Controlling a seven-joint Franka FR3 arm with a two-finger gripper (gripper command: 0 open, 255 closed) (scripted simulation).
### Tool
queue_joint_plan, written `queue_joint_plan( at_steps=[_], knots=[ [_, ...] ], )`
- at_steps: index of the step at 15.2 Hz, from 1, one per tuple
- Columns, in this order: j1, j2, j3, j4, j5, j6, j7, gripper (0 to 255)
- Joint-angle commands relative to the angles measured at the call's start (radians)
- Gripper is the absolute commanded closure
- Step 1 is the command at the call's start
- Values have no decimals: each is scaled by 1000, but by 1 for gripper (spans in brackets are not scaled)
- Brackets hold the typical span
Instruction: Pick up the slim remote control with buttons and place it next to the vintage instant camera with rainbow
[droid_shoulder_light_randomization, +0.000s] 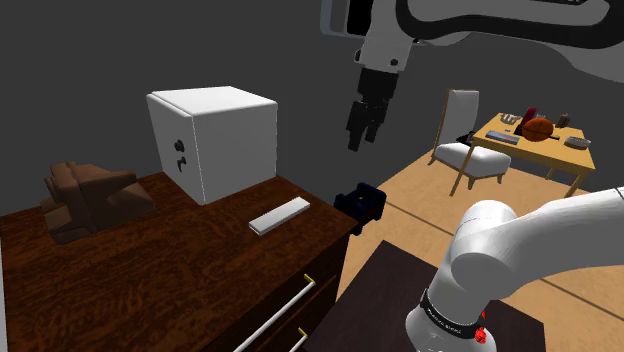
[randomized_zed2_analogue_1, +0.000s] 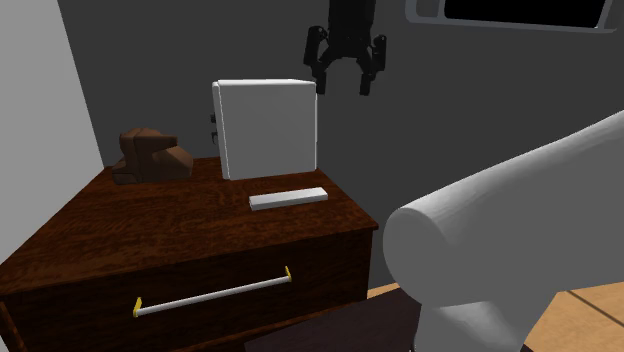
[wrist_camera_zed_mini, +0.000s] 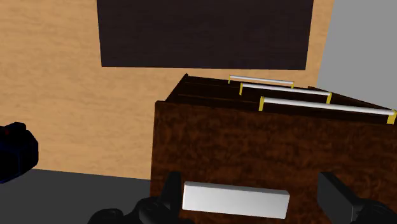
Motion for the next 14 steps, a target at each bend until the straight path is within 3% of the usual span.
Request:
queue_joint_plan(
  at_steps=[1,14],
  knots=[
    [0,0,0,0,0,0,0,0],
    [165,340,-143,-94,-104,422,-608,0]
  ],
)
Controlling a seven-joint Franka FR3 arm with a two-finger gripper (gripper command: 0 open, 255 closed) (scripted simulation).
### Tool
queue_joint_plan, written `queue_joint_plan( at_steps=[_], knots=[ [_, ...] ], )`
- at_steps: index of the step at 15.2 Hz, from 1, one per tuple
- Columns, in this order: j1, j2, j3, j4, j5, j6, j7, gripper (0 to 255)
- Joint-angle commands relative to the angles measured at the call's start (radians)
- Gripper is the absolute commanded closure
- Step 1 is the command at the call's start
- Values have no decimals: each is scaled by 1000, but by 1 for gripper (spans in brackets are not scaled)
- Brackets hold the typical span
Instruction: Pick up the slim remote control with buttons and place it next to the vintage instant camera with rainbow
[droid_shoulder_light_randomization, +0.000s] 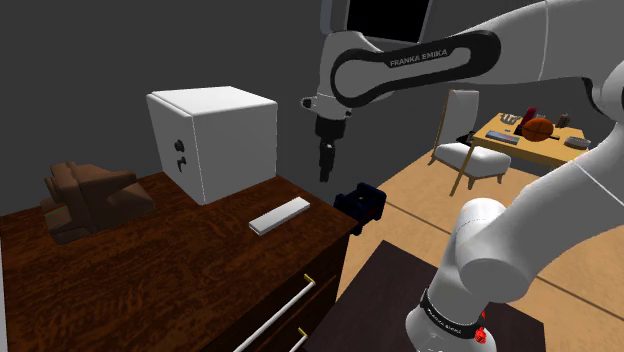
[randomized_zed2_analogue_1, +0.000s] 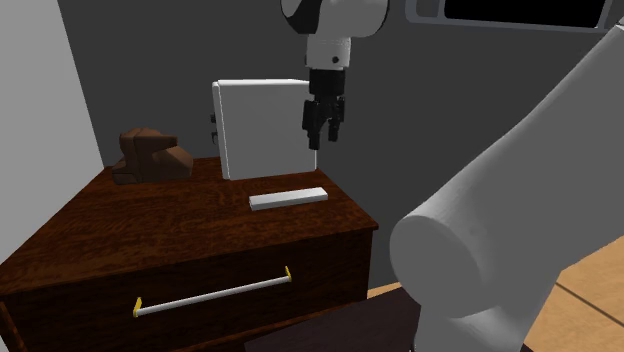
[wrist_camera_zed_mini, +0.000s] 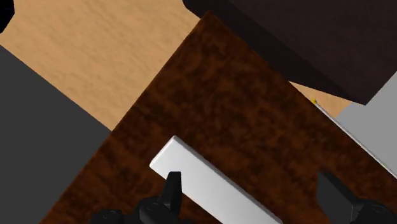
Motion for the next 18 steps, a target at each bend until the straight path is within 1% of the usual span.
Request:
queue_joint_plan(
  at_steps=[1,7,12,18],
  knots=[
    [26,62,-14,-1,-7,64,-93,0],
    [95,269,-43,33,-7,238,-359,0],
    [140,440,-41,80,8,363,-570,0],
    [138,493,-42,50,18,445,-578,0]
  ],
)
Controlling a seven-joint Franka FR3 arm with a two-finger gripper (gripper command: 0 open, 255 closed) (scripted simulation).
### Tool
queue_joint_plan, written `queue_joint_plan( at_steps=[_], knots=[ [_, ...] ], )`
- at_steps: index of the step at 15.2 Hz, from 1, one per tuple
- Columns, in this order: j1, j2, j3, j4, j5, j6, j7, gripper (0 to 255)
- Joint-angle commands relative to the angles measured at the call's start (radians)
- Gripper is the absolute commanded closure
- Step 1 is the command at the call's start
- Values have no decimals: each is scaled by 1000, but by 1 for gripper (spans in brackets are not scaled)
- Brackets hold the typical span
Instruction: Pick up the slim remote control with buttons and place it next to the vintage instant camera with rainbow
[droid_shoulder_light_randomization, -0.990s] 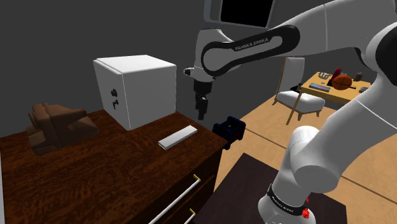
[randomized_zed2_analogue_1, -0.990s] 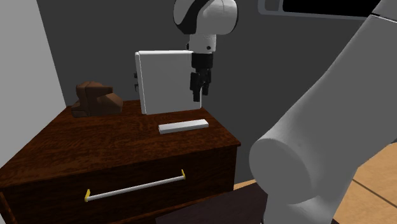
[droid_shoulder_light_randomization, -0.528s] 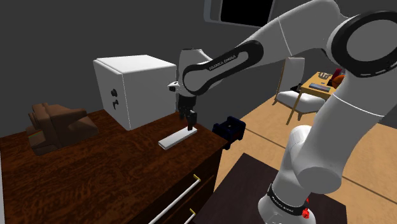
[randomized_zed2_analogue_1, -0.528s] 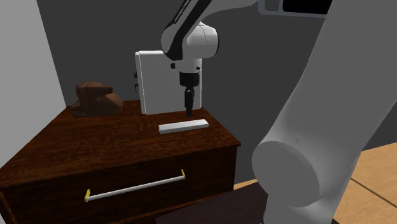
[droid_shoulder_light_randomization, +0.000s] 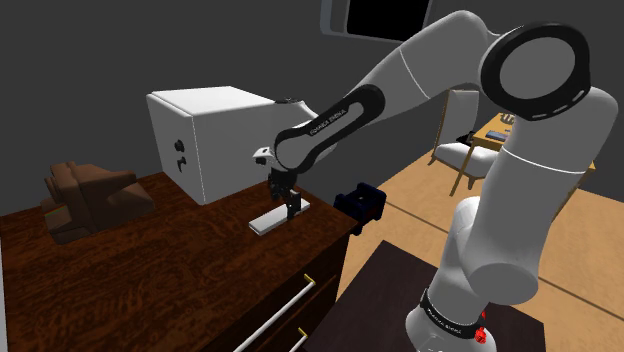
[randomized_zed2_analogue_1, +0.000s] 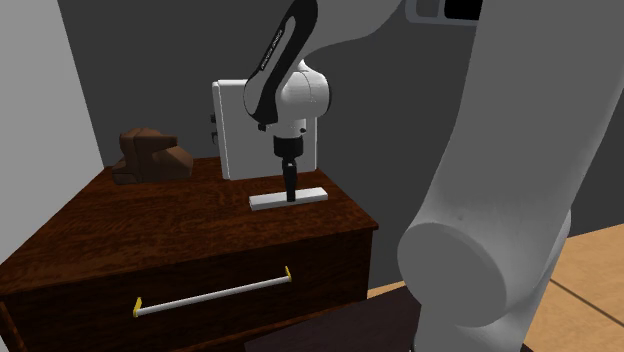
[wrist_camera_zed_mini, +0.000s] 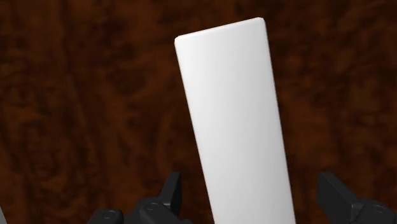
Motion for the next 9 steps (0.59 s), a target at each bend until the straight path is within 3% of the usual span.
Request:
queue_joint_plan(
  at_steps=[1,9],
  knots=[
    [-2,20,-2,-12,4,32,-7,0],
    [-2,25,-2,-14,5,39,-8,0]
  ],
)
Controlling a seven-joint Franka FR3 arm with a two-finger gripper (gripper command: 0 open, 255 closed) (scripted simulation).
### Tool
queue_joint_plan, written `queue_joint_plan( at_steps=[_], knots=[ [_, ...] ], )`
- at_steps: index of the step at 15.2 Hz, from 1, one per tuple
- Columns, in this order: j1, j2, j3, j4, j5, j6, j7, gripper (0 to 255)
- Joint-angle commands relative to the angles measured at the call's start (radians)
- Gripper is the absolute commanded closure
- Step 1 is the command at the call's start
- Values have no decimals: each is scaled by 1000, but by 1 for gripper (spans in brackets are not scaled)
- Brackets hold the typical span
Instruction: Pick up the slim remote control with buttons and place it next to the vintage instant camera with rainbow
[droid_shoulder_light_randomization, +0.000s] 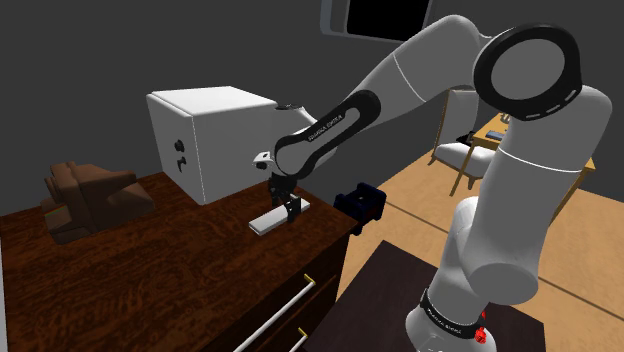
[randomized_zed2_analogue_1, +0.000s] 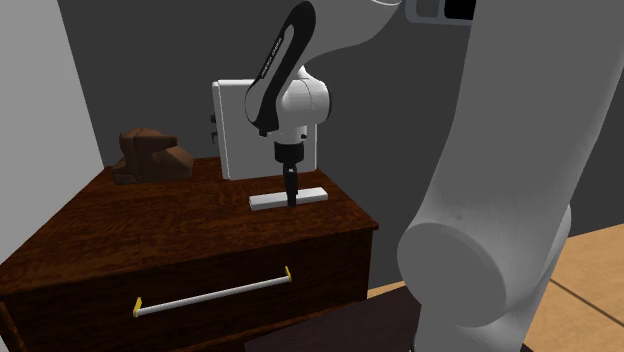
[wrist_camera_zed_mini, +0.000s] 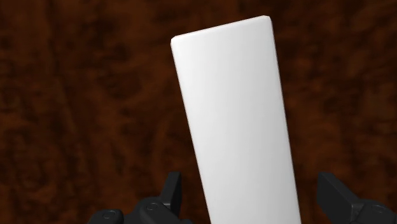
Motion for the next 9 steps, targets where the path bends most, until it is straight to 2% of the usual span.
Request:
queue_joint_plan(
  at_steps=[1,2,9],
  knots=[
    [0,0,0,0,0,0,0,0],
    [0,0,0,0,0,0,0,255],
    [0,0,0,-1,0,1,0,255]
  ],
)
